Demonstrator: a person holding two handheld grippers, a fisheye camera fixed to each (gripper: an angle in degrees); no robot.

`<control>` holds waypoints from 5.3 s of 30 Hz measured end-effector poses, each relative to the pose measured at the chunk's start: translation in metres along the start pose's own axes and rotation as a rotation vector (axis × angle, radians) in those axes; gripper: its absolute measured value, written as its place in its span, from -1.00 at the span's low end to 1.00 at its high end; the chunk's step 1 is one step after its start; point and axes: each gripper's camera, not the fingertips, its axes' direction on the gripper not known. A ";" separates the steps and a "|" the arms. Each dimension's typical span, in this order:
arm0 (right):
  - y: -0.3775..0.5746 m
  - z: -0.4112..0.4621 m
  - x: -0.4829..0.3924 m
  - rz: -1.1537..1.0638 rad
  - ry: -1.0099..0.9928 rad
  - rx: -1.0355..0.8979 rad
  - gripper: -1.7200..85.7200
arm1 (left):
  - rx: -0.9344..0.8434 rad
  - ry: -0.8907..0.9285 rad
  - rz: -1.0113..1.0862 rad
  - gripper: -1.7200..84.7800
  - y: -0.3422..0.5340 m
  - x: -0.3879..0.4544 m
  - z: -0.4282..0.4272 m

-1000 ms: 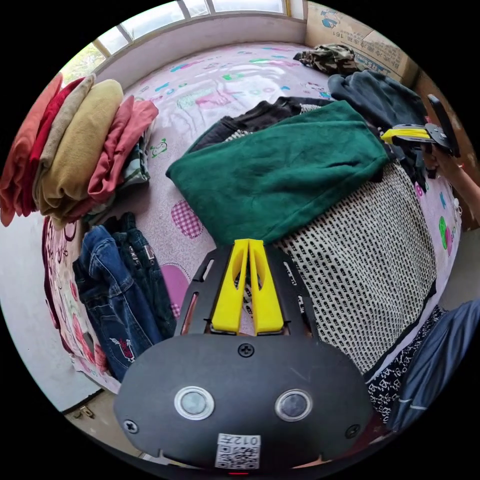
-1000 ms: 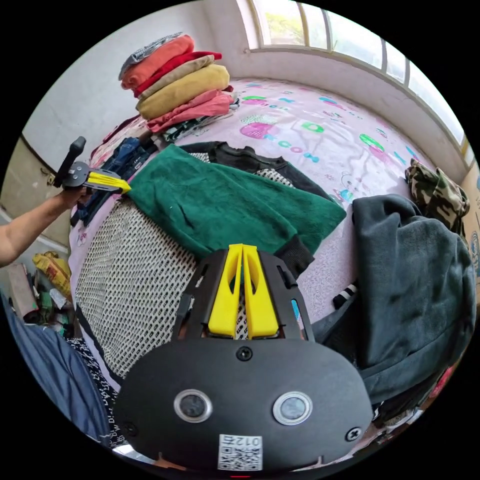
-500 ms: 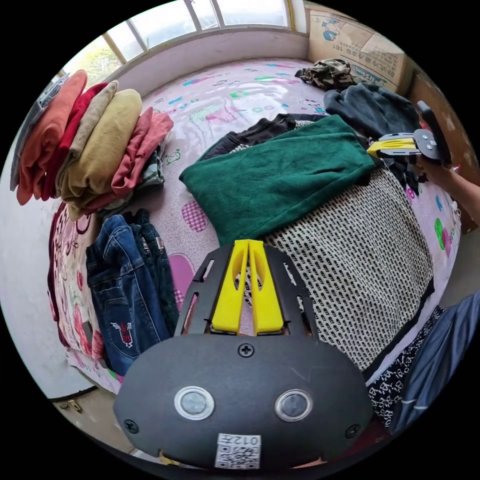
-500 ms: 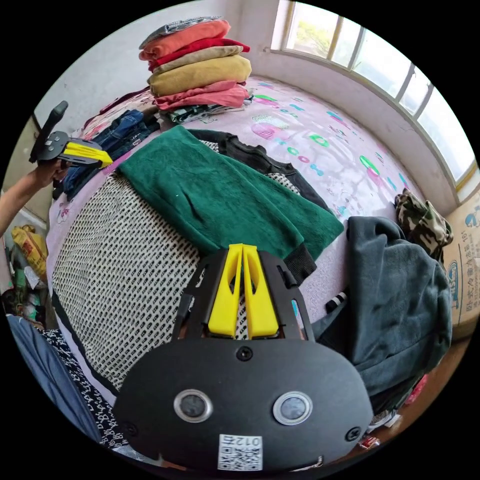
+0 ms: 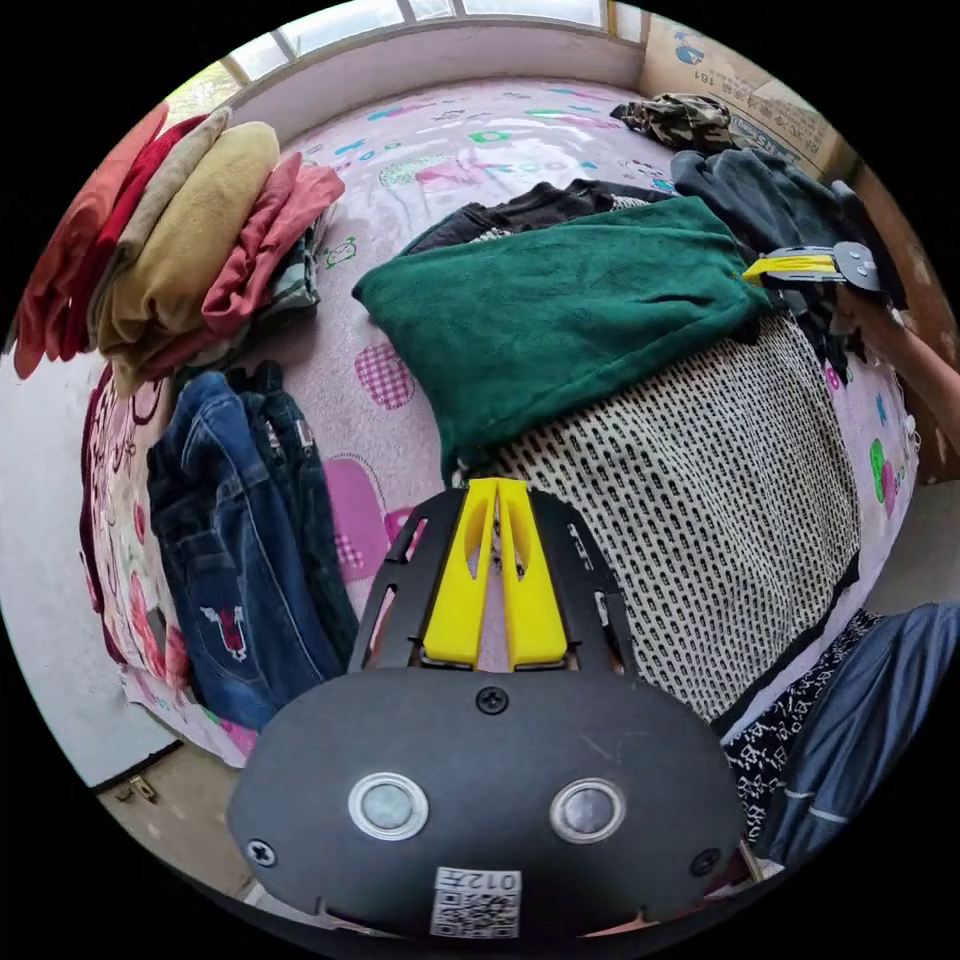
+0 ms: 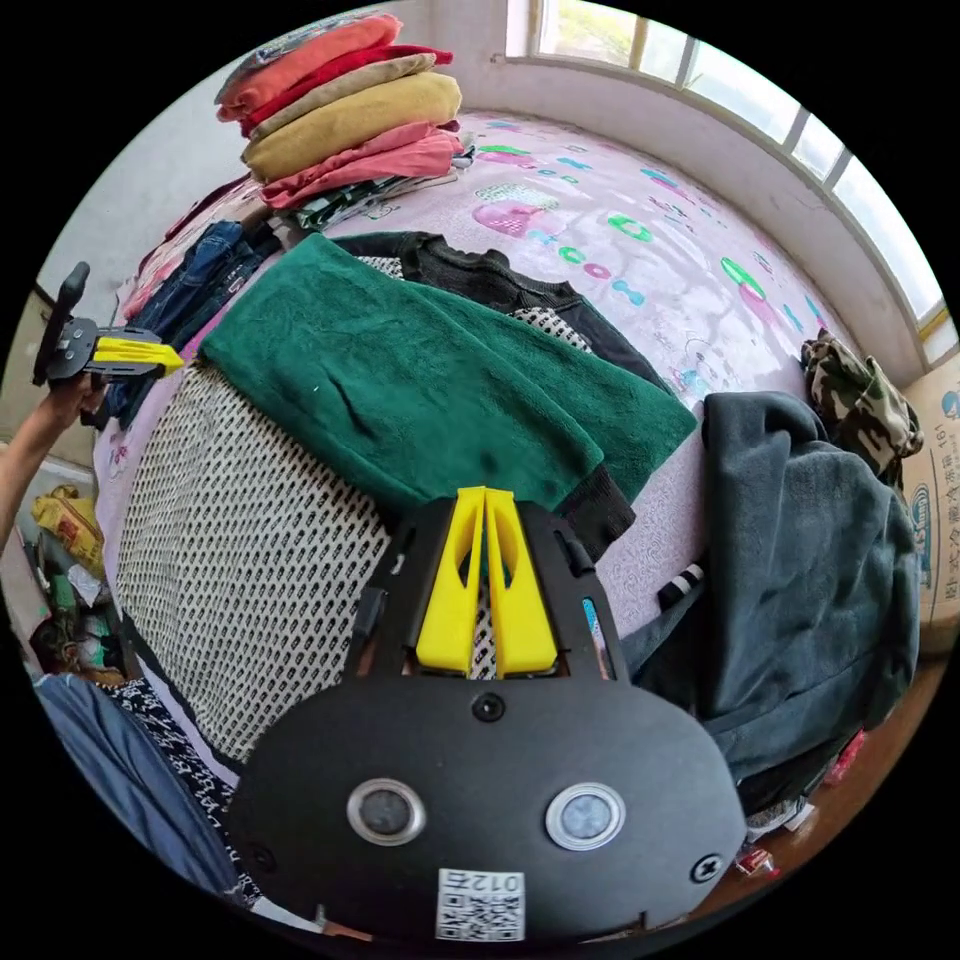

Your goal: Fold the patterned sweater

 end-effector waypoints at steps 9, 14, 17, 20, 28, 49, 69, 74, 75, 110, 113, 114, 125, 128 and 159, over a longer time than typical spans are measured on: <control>0.213 -0.075 -0.012 0.217 -0.186 -0.033 -0.92 | -0.186 0.303 -0.318 -0.91 0.168 -0.005 0.023; 0.312 -0.081 -0.010 0.418 -0.265 -0.062 -0.87 | -0.226 0.426 -0.427 -0.80 0.221 -0.001 0.043; 0.355 -0.080 -0.005 0.506 -0.310 -0.060 -0.86 | -0.216 0.481 -0.459 -0.77 0.238 -0.003 0.054; 0.384 -0.077 0.003 0.568 -0.351 -0.061 -0.85 | -0.218 0.532 -0.473 -0.75 0.248 -0.006 0.066; 0.427 -0.083 0.022 0.632 -0.460 -0.018 -0.81 | -0.169 0.597 -0.502 -0.71 0.272 -0.024 0.076; 0.515 -0.147 0.101 0.653 -0.776 0.131 -0.93 | -0.032 0.775 -0.518 -0.96 0.356 -0.091 0.034; 0.514 -0.256 0.161 0.597 -1.060 0.424 -0.93 | 0.422 1.059 -0.438 -0.96 0.377 -0.131 -0.144; 0.433 -0.226 0.207 0.658 -1.050 0.442 -0.93 | 0.408 1.047 -0.421 -0.95 0.286 -0.156 -0.149; 0.412 -0.214 0.220 0.694 -1.037 0.436 -0.93 | 0.381 1.041 -0.427 -0.95 0.262 -0.164 -0.147; 0.092 0.008 0.085 0.078 0.074 -0.049 -0.96 | 0.009 0.094 -0.154 -0.96 -0.030 -0.002 -0.058; 0.089 0.013 0.103 0.150 -0.038 -0.057 -0.96 | -0.006 0.236 -0.220 -0.96 -0.041 -0.008 -0.049; 0.092 0.014 0.112 0.198 -0.094 -0.059 -0.96 | 0.000 0.286 -0.240 -0.96 -0.043 -0.009 -0.047; 0.273 -0.034 0.150 0.560 -0.403 0.202 -0.89 | 0.250 0.307 -0.222 -0.95 -0.025 0.097 -0.120; 0.326 -0.018 0.159 0.685 -0.451 0.230 -0.81 | 0.250 0.331 -0.096 -0.95 -0.044 0.160 -0.113; 0.446 0.081 0.241 0.716 -0.831 0.353 -0.68 | 0.010 0.215 0.310 -0.95 -0.267 0.357 -0.049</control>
